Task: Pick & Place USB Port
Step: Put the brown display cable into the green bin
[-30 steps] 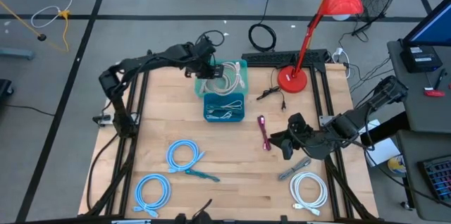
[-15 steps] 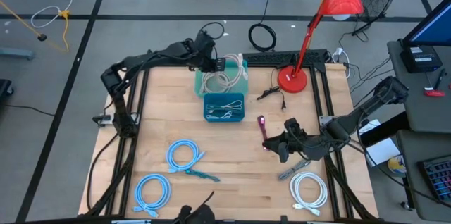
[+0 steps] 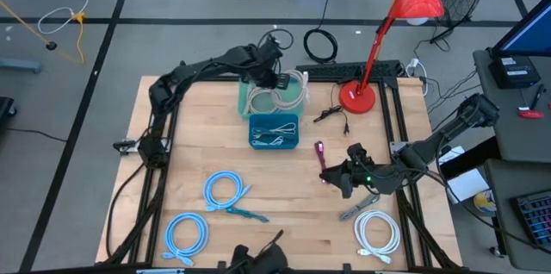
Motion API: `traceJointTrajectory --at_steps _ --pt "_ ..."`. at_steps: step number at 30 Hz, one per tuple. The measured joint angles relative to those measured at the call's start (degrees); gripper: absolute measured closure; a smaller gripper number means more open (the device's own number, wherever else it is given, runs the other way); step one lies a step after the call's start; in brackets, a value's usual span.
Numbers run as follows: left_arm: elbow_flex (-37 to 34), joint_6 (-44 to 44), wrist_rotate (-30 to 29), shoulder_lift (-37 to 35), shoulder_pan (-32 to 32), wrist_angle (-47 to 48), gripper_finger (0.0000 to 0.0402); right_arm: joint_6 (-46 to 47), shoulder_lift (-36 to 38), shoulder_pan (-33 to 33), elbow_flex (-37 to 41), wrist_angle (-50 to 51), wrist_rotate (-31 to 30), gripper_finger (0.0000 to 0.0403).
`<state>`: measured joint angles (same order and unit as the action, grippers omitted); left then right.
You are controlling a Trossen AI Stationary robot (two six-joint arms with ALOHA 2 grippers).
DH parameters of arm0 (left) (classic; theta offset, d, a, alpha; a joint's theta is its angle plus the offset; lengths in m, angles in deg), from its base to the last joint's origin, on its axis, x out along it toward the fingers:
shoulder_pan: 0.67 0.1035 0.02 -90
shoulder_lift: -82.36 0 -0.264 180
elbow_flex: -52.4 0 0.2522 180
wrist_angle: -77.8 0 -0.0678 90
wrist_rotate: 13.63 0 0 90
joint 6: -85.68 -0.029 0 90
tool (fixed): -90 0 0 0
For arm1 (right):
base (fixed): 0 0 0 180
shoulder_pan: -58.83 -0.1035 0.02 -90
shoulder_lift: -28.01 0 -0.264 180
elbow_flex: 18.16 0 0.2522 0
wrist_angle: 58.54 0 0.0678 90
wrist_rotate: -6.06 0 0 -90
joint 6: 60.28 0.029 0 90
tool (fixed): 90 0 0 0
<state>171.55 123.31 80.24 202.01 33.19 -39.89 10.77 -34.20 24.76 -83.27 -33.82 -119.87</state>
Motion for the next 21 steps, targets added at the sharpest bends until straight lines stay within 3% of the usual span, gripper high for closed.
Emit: traceJointTrajectory --at_steps 9,21 --pt "1.7 -2.1 -4.2 1.3 2.5 10.0 0.0374 -0.3 0.0 0.0 0.0 0.0 0.0 0.0275" --pt "1.7 -4.5 -2.9 1.9 2.8 9.3 0.0374 -0.7 0.0 0.0 0.0 0.0 -1.5 0.0275"
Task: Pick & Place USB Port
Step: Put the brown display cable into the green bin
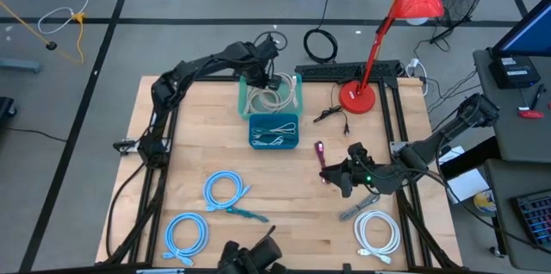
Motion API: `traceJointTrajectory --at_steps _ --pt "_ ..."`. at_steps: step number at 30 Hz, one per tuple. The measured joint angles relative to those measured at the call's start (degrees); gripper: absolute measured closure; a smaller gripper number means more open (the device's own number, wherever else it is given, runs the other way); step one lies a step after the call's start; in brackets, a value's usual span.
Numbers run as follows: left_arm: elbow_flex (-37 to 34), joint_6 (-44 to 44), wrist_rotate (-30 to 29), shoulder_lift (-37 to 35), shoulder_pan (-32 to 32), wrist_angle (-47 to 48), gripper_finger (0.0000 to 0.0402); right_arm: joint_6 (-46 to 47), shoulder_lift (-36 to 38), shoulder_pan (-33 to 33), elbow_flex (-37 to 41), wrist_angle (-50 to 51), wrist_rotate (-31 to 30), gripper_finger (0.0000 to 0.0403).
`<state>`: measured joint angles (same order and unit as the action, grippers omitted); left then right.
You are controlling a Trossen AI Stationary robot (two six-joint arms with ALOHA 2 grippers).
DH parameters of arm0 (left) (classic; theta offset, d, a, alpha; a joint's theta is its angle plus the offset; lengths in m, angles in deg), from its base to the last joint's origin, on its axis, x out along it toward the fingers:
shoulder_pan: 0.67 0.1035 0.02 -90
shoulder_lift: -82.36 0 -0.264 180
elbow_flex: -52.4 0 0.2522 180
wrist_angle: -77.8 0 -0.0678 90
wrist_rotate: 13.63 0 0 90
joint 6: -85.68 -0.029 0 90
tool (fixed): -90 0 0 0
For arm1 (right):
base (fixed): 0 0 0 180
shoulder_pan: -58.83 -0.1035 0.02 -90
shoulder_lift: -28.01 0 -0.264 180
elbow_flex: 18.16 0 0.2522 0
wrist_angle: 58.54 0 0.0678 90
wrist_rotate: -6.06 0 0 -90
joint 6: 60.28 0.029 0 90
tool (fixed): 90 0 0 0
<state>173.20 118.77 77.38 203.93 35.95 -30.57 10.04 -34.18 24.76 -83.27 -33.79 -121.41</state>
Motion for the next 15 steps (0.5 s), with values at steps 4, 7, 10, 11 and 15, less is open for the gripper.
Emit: traceJointTrajectory --at_steps 4,7,10,11,15 --pt "0.0 0.1 0.7 1.0 0.0 -0.2 0.0374 -0.1 0.0 0.0 0.0 0.0 0.0 0.0275" --pt "0.0 0.0 0.4 2.0 -0.4 -0.5 0.0374 -0.1 0.0 0.0 0.0 0.0 0.1 0.0275" --pt "0.0 -0.2 0.3 2.6 -0.8 -1.0 0.0374 -0.1 0.0 0.0 0.0 0.0 0.1 0.0275" --pt "0.0 -0.1 0.5 2.8 -0.9 -1.0 0.0374 -0.1 0.0 0.0 0.0 0.0 0.2 0.0275" --pt "0.0 -0.3 0.4 3.7 -1.0 -0.8 0.0374 -0.1 0.0 0.0 0.0 0.0 0.2 0.0275"
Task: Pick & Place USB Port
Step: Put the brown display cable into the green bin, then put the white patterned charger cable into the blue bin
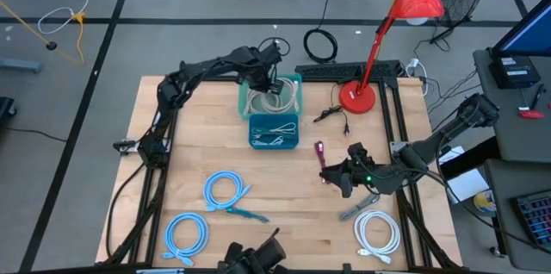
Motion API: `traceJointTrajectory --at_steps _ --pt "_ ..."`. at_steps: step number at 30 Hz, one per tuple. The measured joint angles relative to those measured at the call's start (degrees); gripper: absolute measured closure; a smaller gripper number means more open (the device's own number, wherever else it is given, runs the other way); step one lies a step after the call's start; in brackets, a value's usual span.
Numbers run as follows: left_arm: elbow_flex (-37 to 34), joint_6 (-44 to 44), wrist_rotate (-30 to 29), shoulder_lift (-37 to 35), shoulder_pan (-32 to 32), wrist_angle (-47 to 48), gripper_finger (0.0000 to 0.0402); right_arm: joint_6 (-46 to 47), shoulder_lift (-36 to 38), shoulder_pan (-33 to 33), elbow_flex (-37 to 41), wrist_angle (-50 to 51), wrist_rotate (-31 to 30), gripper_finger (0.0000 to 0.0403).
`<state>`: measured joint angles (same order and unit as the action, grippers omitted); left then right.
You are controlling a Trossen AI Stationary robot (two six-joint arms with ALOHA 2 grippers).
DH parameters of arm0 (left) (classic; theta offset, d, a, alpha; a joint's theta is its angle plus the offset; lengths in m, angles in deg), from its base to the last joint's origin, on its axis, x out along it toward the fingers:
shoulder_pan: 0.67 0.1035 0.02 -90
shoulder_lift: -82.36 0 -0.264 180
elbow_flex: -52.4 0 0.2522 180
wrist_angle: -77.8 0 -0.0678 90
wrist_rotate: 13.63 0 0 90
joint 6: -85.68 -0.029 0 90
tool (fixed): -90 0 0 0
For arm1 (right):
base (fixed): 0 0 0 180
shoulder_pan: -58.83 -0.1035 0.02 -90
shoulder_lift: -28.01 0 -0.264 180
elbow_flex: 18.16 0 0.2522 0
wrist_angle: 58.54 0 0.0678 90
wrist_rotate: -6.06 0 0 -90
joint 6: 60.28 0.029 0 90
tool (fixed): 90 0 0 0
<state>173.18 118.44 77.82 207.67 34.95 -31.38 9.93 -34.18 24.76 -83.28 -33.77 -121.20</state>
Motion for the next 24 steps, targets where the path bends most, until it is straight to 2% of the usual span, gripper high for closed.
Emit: traceJointTrajectory --at_steps 5,11,15,24 --pt "0.0 -0.9 -1.7 0.1 -0.1 -0.2 0.0372 0.0 0.0 0.0 0.0 0.0 0.0 0.0275" --pt "0.0 -2.3 -1.5 0.1 -0.1 -0.6 0.0305 0.0 0.0 0.0 0.0 0.0 0.0 0.0275" --pt "0.0 -2.5 -1.4 0.0 -0.4 -1.1 0.0277 0.0 0.0 0.0 0.0 0.0 0.0 0.0275" --pt "0.0 -2.6 4.7 -2.0 -0.4 -4.2 0.0258 -0.5 0.0 0.0 0.0 0.0 -0.1 0.0275"
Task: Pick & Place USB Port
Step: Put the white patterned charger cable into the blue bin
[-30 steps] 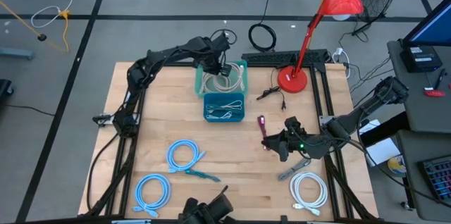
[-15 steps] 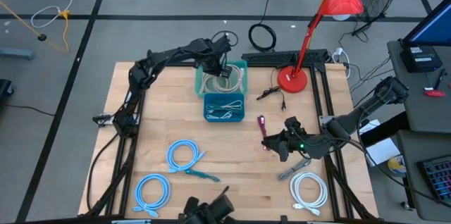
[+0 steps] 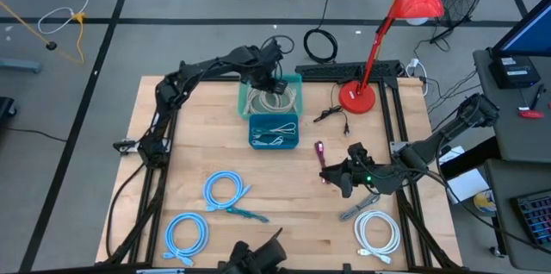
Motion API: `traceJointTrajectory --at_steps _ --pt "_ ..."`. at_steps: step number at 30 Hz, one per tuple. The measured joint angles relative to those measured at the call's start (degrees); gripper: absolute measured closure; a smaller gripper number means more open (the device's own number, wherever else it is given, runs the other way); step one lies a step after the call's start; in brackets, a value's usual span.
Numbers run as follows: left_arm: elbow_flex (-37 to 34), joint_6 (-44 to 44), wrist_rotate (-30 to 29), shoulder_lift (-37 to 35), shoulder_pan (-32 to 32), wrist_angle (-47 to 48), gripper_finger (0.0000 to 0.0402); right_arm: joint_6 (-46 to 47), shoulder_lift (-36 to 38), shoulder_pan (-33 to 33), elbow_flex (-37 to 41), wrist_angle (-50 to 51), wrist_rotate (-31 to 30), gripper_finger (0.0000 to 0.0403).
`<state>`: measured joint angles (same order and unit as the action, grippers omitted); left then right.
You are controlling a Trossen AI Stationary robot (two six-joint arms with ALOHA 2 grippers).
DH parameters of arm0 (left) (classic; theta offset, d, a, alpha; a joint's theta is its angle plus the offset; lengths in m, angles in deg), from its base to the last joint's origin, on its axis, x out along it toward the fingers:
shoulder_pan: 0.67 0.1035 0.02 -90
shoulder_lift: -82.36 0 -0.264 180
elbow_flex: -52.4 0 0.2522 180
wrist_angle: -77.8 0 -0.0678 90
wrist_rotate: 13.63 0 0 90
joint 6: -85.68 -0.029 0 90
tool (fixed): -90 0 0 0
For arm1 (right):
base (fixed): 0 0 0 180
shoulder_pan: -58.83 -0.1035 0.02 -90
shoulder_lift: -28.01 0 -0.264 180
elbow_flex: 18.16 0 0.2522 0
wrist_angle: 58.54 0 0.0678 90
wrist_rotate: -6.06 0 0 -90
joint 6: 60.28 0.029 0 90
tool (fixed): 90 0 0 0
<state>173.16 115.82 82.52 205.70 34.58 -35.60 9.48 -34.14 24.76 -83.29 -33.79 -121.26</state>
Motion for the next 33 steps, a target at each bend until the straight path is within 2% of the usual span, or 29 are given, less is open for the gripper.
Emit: traceJointTrajectory --at_steps 6,10,14,19,22,25,30,33 --pt "2.8 -4.5 0.0 -5.9 0.6 -1.0 0.0257 -0.3 0.0 0.5 0.0 0.0 0.0 0.0275" --pt "4.3 -7.2 2.6 -11.7 -0.5 -1.0 0.0257 -1.4 0.3 1.1 0.0 0.1 0.1 0.0275" --pt "4.3 -9.7 5.0 -18.1 -4.1 1.4 0.0257 -2.6 1.2 1.4 0.0 0.2 0.0 0.0275" --pt "3.8 -9.9 3.2 -25.2 -12.0 7.5 0.0256 -4.6 2.5 1.6 0.0 0.8 0.0 0.0275" --pt "3.0 -7.3 -0.8 -28.2 -18.4 11.1 0.0256 -5.7 3.0 1.9 0.0 1.5 1.2 0.0275" --pt "2.9 -0.9 -8.2 -29.4 -25.5 15.7 0.0256 -7.8 3.4 1.9 0.0 1.4 2.3 0.0275" --pt "2.9 15.3 -19.7 -30.1 -36.7 23.9 0.0256 -11.4 4.3 2.6 0.0 1.3 6.3 0.0275" --pt "2.9 26.2 -24.0 -29.4 -42.8 28.7 0.0256 -12.6 4.9 3.2 0.0 1.3 9.7 0.0275"
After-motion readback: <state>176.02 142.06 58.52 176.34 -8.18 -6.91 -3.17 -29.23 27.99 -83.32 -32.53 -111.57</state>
